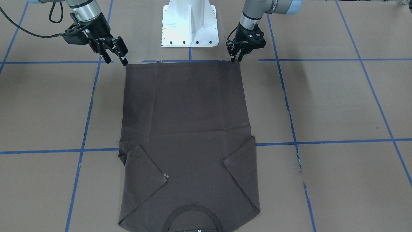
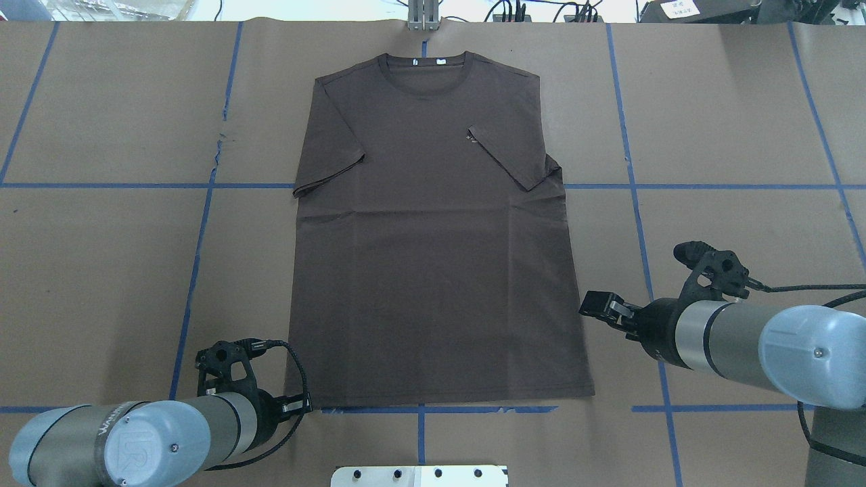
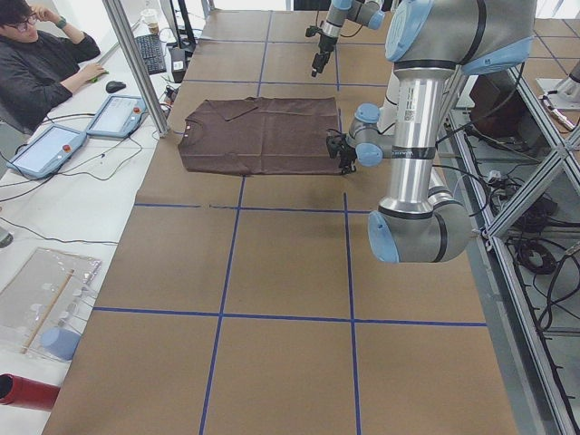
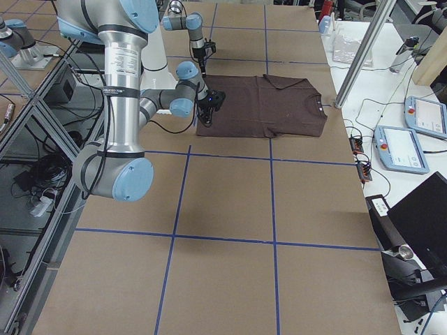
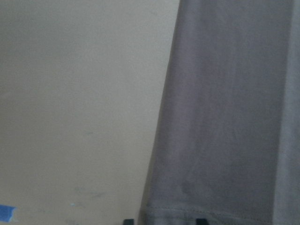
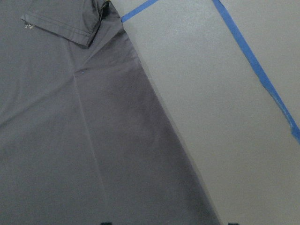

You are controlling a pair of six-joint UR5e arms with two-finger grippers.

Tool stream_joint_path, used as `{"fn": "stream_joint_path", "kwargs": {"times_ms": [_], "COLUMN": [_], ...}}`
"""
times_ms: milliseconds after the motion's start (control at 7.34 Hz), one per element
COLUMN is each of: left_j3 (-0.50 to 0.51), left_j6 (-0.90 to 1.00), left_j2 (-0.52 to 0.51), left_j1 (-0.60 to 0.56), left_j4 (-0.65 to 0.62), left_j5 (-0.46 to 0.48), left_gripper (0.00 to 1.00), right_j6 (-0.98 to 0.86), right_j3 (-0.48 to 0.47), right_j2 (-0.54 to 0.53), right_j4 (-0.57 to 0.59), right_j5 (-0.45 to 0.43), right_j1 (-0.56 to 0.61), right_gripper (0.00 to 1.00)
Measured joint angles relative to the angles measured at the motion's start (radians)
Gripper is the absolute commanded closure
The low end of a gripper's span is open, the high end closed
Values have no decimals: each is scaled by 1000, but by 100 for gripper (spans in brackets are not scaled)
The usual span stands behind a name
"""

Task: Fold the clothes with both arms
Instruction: 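Lower both grippers onto the hem corners and grasp them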

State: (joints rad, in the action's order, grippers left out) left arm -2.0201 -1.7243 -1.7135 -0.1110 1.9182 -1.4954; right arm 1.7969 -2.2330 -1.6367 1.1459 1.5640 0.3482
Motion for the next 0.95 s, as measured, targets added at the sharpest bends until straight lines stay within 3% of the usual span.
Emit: {"fn": "stream_joint_path", "kwargs": {"times_ms": [273, 545, 818, 954], "left_j3": [1, 1, 1, 1], "left_j6": [-4, -4, -2, -1], "left_j2": [0, 0, 1, 1], "left_j1": [1, 1, 2, 2], "left_j4": [-1, -1, -1, -2], "left_j5": [-1, -2, -2, -2], "left_gripper": [69, 100, 100, 100], "right_j6": [-1, -1, -1, 0], "right_j3": [0, 0, 0, 1], "right_j2": [0, 0, -1, -1], "right_j4": [0, 0, 0, 2], "right_j5": [0, 0, 0, -2], "right_j1": [0, 1, 0, -5], "right_gripper": [14, 14, 17, 28]}}
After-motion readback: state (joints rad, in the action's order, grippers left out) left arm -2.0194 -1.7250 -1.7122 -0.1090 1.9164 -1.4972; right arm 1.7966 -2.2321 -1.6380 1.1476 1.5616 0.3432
